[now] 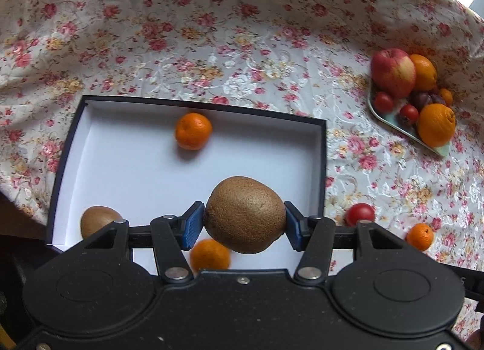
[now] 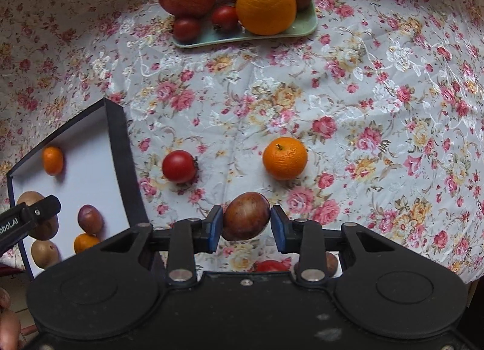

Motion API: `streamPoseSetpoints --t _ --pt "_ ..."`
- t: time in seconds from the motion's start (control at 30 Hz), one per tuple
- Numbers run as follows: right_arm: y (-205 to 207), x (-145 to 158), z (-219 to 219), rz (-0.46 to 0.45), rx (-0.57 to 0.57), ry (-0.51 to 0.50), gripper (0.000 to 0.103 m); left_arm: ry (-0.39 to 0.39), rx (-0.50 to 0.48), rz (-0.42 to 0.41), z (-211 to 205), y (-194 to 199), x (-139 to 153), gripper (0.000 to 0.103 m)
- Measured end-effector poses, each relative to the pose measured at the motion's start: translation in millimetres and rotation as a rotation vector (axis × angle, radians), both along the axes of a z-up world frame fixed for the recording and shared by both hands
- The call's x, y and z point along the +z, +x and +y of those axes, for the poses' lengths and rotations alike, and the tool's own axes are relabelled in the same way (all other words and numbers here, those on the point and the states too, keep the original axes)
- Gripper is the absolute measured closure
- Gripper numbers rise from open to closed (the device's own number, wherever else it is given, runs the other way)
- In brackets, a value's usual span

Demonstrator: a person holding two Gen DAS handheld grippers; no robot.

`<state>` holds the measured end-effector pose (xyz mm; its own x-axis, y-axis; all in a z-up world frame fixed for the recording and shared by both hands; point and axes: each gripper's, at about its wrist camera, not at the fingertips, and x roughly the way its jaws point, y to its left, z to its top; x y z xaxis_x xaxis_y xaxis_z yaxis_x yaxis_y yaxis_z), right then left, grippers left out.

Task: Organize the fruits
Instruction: 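Carry the plum with the right tool while the left tool carries the kiwi over the box, then open the right tool to drop the plum while the left tool drops the kiwi into the box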

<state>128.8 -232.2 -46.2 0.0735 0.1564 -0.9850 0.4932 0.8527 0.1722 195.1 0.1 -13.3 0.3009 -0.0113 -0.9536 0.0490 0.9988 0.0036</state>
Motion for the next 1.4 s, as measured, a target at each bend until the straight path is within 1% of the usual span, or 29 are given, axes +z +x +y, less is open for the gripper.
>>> streamPoseSetpoints --t 0.17,0.27,0.4,0.53,0.6,0.77,0.97,1.2,1.4 --pt "15 7 25 -0.031 0.043 0.011 0.067 0.016 0.069 -0.017 34 9 5 0.043" --pt "25 14 41 -0.057 0.064 0.032 0.067 0.04 0.087 -0.013 50 16 8 0.043" --pt "38 26 65 -0.109 0.107 0.054 0.067 0.047 0.123 -0.008 74 27 9 0.043" --pt "47 35 89 -0.161 0.167 0.02 0.067 0.077 0.176 0.0 95 39 -2 0.043" --pt "51 38 100 -0.181 0.196 -0.003 0.067 0.077 0.195 0.009 104 41 -8 0.043" --pt "61 35 122 -0.192 0.238 -0.039 0.067 0.04 0.202 0.034 122 43 -17 0.043" --pt "69 30 139 -0.185 0.258 -0.001 0.067 0.07 0.194 0.027 131 42 -20 0.043" --pt "74 26 158 -0.191 0.298 -0.038 0.067 0.042 0.187 0.056 138 41 -27 0.043" --pt "76 21 162 -0.176 0.308 -0.039 0.066 0.032 0.184 0.058 140 41 -27 0.043"
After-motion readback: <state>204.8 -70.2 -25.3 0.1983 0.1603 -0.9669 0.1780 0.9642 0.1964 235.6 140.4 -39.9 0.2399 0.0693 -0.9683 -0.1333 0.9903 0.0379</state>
